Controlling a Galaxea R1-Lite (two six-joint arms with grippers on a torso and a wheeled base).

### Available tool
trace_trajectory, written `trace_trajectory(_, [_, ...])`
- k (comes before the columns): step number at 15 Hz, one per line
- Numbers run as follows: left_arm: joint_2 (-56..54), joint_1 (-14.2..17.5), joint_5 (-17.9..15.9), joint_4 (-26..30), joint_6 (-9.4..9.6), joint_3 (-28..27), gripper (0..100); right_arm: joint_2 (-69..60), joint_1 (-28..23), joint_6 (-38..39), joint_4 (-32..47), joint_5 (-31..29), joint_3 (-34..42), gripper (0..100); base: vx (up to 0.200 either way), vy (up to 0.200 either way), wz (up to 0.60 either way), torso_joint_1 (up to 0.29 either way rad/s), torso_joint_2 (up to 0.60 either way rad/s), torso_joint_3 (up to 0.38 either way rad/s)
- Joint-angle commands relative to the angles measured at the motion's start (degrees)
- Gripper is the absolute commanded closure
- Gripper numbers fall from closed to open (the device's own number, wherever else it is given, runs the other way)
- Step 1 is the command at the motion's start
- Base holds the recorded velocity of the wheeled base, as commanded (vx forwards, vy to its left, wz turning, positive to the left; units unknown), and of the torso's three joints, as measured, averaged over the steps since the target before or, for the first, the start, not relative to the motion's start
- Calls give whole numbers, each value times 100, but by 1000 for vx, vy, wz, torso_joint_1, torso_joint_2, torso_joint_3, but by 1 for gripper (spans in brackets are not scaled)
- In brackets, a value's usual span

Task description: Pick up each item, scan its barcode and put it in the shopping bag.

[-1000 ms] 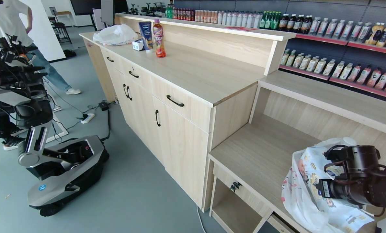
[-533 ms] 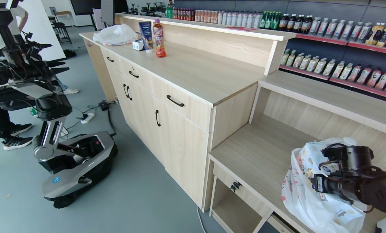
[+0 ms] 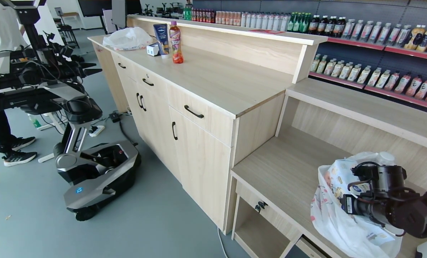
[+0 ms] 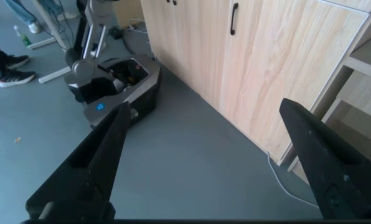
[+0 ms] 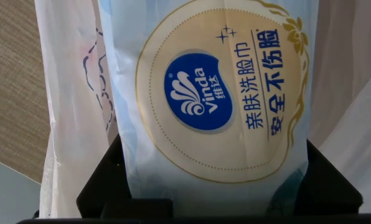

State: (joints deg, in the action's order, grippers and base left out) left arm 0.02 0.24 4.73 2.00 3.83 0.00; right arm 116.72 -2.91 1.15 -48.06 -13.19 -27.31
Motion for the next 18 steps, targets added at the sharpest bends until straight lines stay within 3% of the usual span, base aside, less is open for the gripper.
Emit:
trace_trajectory(1, [-2, 2, 2, 2, 4, 0, 0, 96, 1, 0, -72, 1, -3, 100, 0, 0, 0, 0, 0, 0])
trace_trajectory(14, [-2, 2, 2, 2, 4, 0, 0, 219, -131, 0, -248, 9, 68, 100, 0, 0, 0, 0, 0, 0])
trace_trajectory(15, [-2, 2, 2, 2, -5, 0, 0, 210, -139, 0, -248, 9, 68, 0, 0, 0, 0, 0, 0, 0])
trace_trajectory(18, [-2, 2, 2, 2, -5, 0, 0, 175, -139, 0, -248, 9, 94, 0, 0, 0, 0, 0, 0, 0])
